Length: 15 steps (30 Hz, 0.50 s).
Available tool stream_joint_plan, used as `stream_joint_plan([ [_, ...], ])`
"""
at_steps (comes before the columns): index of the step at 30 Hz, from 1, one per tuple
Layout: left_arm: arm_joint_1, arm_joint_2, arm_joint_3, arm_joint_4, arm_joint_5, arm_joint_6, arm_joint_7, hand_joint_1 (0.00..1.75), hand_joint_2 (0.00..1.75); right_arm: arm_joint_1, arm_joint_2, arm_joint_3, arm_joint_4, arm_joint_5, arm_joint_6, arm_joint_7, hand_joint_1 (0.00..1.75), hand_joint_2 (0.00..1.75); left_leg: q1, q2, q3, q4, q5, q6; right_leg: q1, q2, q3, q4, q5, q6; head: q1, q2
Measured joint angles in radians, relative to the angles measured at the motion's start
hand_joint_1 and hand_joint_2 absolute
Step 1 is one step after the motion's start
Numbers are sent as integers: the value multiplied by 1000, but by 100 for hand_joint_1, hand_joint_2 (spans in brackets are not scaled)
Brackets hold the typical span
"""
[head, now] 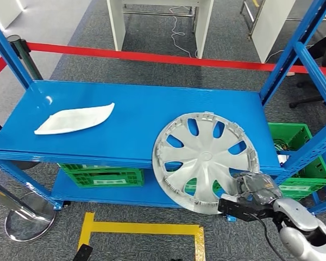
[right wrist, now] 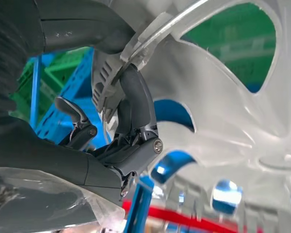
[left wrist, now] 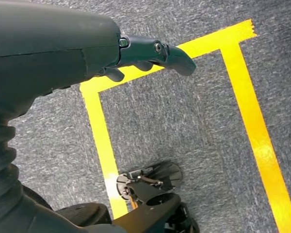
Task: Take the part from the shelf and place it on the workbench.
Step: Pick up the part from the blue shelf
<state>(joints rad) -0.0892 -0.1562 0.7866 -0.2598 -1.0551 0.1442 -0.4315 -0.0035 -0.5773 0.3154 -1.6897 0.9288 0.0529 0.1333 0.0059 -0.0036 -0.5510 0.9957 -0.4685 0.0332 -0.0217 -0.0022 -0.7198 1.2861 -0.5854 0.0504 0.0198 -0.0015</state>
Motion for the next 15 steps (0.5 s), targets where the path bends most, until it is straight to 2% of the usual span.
stream_joint_plan([
  [1, 0, -2, 0, 0, 0, 0, 0, 0, 175, 5, 8, -8, -6, 20, -20, 1, 175, 175, 0, -1, 1, 1, -1, -1, 0, 0, 13, -31, 26, -1, 0, 0],
  [3, -3, -5, 0, 0, 0, 0, -1, 0, 175, 8, 24, -24, -21, 52, -53, 3, 175, 175, -1, -2, 1, 3, -5, -5, -1, 0, 76, -164, 94, -4, 0, 0],
  [4, -4, -6, 0, 0, 0, -1, -1, 0, 175, 8, 30, -31, -27, 61, -62, 3, 175, 175, -3, -3, 0, 7, -8, -9, 0, 1, 107, -226, 114, -6, 0, 0],
  [5, -6, -7, 0, 0, 0, -1, -2, 0, 175, 8, 35, -37, -32, 66, -68, 4, 175, 175, -5, -4, -3, 10, -9, -14, 0, 2, 125, -262, 120, -8, 0, 0],
  [8, -6, -8, 0, 0, -1, -1, -2, 0, 175, 13, 46, -49, -41, 71, -73, 5, 175, 175, -8, -5, -7, 14, -13, -26, 1, 2, 133, -273, 113, -22, -1, 0],
  [10, -8, -8, 0, 0, -1, -1, -2, 0, 175, 14, 50, -57, -48, 71, -74, 3, 175, 175, -7, -3, -18, 42, -34, -37, -2, 1, 135, -274, 112, -33, -3, 0],
  [11, -9, -8, 0, 0, 0, -1, -2, 0, 175, 14, 51, -59, -50, 71, -74, 0, 175, 175, -6, -3, -36, 82, -57, -43, -3, 0, 137, -275, 111, -38, -4, 0],
  [13, -10, -8, 0, 0, 0, -1, -2, 0, 175, 14, 54, -63, -53, 70, -76, -8, 175, 175, -5, -2, -98, 208, -113, -49, 0, -2, 138, -275, 109, -45, -6, 0],
  [14, -9, -8, 0, 0, 0, -1, -2, 0, 175, 14, 56, -65, -54, 71, -80, -13, 175, 175, -5, -2, -129, 265, -130, -49, 1, -2, 139, -275, 108, -47, -5, 0],
  [15, -9, -8, 0, 0, 0, -1, -1, 0, 175, 14, 59, -69, -56, 75, -87, -18, 175, 175, -5, -2, -147, 295, -129, -47, 3, -2, 140, -275, 107, -48, -6, 0],
])
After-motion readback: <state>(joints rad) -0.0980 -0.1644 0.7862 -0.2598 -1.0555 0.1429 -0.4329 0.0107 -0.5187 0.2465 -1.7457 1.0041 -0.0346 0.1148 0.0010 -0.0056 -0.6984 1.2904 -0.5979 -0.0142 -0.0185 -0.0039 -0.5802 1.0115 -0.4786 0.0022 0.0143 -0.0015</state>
